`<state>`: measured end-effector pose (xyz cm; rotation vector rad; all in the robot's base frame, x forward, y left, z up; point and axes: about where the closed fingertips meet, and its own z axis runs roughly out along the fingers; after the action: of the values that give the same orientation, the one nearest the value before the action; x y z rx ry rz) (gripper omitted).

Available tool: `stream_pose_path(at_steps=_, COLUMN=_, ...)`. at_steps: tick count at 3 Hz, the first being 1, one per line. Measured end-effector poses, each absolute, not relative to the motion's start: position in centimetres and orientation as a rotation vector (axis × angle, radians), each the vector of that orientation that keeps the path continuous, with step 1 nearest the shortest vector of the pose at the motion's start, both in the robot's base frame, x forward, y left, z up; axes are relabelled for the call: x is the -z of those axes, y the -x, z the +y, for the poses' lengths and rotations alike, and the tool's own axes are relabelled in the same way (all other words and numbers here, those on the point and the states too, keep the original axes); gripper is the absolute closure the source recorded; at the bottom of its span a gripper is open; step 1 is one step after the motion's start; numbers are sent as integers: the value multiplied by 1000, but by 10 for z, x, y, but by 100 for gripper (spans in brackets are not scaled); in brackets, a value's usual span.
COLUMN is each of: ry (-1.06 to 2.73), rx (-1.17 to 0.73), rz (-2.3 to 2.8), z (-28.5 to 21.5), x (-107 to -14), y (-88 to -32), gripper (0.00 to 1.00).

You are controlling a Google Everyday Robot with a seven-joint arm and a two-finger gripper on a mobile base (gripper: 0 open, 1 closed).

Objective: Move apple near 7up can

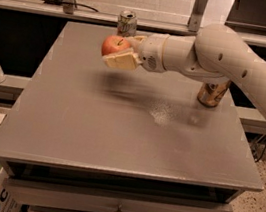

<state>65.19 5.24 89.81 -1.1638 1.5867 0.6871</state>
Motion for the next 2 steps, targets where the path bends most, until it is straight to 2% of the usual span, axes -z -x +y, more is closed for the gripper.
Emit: stream_pose_path(at_steps=2, ry=1072, rx=-655, rz=1590, z=57, x=-897, y=-716, gripper=100)
